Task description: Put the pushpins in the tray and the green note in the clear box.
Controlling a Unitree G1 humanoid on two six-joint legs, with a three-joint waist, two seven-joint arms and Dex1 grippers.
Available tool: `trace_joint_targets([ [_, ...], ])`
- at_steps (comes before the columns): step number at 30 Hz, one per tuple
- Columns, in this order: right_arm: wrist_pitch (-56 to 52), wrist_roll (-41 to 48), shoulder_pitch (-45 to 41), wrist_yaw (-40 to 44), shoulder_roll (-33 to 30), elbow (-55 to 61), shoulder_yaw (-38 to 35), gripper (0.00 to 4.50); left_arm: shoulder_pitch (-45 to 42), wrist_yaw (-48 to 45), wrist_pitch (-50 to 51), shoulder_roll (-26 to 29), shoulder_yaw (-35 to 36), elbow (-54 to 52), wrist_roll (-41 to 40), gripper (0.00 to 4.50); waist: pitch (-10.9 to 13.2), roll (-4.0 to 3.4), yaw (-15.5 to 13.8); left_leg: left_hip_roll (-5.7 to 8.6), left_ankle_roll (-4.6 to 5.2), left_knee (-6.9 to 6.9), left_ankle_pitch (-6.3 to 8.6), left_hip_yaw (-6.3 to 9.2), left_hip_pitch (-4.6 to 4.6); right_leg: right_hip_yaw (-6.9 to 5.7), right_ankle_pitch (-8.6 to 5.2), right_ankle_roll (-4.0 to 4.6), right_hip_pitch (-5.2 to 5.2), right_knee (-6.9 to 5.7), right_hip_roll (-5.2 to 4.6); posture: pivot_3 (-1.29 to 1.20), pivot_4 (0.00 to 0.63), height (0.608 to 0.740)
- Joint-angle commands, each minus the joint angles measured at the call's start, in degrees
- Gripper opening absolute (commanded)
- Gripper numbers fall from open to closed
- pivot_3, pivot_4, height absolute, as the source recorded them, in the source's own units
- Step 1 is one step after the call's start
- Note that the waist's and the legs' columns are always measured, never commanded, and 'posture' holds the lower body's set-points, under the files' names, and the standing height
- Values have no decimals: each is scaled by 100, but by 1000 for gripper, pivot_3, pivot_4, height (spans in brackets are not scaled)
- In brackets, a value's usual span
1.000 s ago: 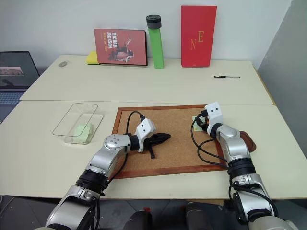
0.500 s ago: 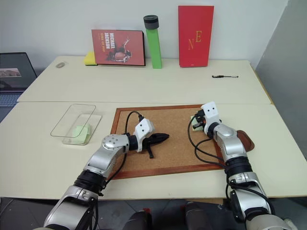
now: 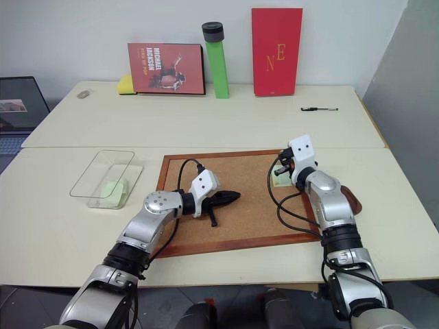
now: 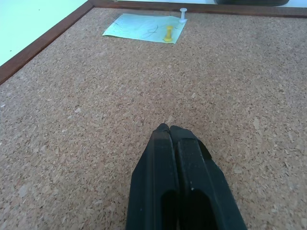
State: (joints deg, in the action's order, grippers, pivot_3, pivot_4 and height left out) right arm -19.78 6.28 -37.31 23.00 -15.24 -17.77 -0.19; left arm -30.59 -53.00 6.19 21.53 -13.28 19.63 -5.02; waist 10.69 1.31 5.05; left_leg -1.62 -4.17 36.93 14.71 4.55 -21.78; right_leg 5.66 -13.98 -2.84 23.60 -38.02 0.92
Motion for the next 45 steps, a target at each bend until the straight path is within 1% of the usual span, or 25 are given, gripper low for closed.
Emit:
trace_joint_targets([
  [1,-172,160,91,-77,25,473,-163,32,103,6,149,124,-134,176,245,0,0,0,0,0,0,0,0,0,0,0,0,0,0,0,0,0,150,740],
  [4,-354,250,227,-142,-41,916,-274,32,108,20,158,116,-135,165,245,0,0,0,0,0,0,0,0,-1,-1,2,0,0,0,1,0,0,150,740],
  [7,-722,392,559,-163,-240,1716,-476,32,132,42,165,104,-134,124,235,0,0,0,-9,0,0,0,0,0,-2,1,0,0,0,1,0,0,150,740],
  [10,-1154,476,1204,-138,-547,2659,-694,32,150,57,157,98,-141,93,226,0,0,0,-21,1,0,-1,0,1,-6,0,-1,0,0,5,-1,0,150,740],
  [12,-1384,508,1592,-150,-722,3081,-810,32,157,68,158,88,-142,78,222,0,-2,-3,-25,0,0,-2,0,-1,-4,3,-1,-1,0,7,-1,0,150,740],
  [14,-1633,458,2165,-162,-967,3562,-956,32,146,80,142,80,-146,108,224,0,-4,-3,-29,0,0,-3,1,2,-4,-1,-2,0,-1,7,-1,0,150,740],
  [17,-1881,368,2786,-245,-1191,4027,-1103,32,135,75,118,87,-150,144,226,0,-6,-7,-7,0,0,-4,0,0,-4,2,-3,0,-2,8,-1,0,150,740],
  [21,-2010,256,3259,-345,-1333,4241,-1176,32,84,51,87,91,-139,221,234,0,-10,-14,-2,1,0,2,0,-7,8,10,-2,0,-7,6,0,0,150,740],
  [25,-2003,12,3529,-396,-1536,4101,-1052,32,48,33,46,94,-136,273,251,0,-10,-14,-1,0,2,3,-1,-8,13,12,-15,21,-11,8,0,0,150,740],
  [29,-2003,-121,3605,-448,-1609,3942,-1069,32,22,29,25,86,-136,302,260,0,-10,-13,-9,1,2,1,-1,-8,10,10,-13,18,-11,9,0,0,150,740],
  [30,-1989,-160,3604,-466,-1631,3904,-1073,32,18,28,22,82,-133,308,262,0,-10,-13,-9,1,2,0,-1,-8,10,10,-3,1,-11,10,0,0,150,740],
  [32,-1960,-234,3597,-477,-1678,3851,-1054,32,15,23,16,77,-129,318,265,0,-10,-13,-12,1,2,0,-1,-8,8,9,-3,1,-11,12,-1,0,150,740],
  [34,-1963,-255,3585,-462,-1709,3821,-1034,504,11,21,10,72,-127,330,265,0,-10,-13,-13,2,2,1,-1,-7,7,10,-3,1,-11,14,-1,0,150,740],
  [35,-1968,-256,3579,-457,-1720,3809,-1028,594,10,22,6,69,-126,335,265,0,-10,-13,-13,2,2,1,-1,-7,6,10,-3,1,-11,15,-1,0,150,740],
  [36,-1986,-247,3572,-448,-1720,3801,-1030,791,10,24,4,67,-126,339,265,0,-10,-13,-13,2,2,1,-1,-8,7,10,-3,1,-11,15,-1,0,150,740],
  [37,-1999,-238,3564,-436,-1717,3795,-1035,1019,10,24,2,66,-125,340,265,0,-10,-13,-12,2,2,1,-1,-7,7,10,-4,2,-11,15,-1,0,150,740],
  [38,-2017,-227,3554,-421,-1719,3800,-1044,1350,11,25,0,65,-124,343,265,0,-10,-13,-13,2,2,0,-1,-8,7,10,-4,2,-11,15,-1,0,150,740],
  [39,-2032,-223,3545,-405,-1721,3809,-1052,1517,11,27,0,64,-123,345,266,0,-10,-13,-12,2,2,0,-1,-7,7,9,-4,2,-11,15,-1,0,150,740],
  [40,-2052,-205,3534,-386,-1721,3830,-1072,1817,12,29,0,64,-122,346,266,0,-10,-13,-12,2,2,0,-1,-7,7,9,-4,2,-11,15,-1,0,150,740],
  [42,-2088,-168,3512,-356,-1722,3876,-1112,2107,12,33,-1,62,-121,349,267,0,-10,-13,-12,2,2,0,-1,-7,7,10,-4,2,-11,15,-1,0,150,740],
  [44,-2154,-71,3470,-312,-1702,3985,-1193,2523,11,37,-2,61,-120,353,268,0,-10,-13,-12,2,2,1,-1,-7,7,10,-4,2,-11,16,-1,0,150,740],
  [45,-2205,-16,3448,-284,-1694,4054,-1238,2523,10,37,-4,61,-119,356,268,0,-10,-13,-12,2,2,0,-1,-7,7,10,-4,2,-11,16,-1,0,150,740],
])
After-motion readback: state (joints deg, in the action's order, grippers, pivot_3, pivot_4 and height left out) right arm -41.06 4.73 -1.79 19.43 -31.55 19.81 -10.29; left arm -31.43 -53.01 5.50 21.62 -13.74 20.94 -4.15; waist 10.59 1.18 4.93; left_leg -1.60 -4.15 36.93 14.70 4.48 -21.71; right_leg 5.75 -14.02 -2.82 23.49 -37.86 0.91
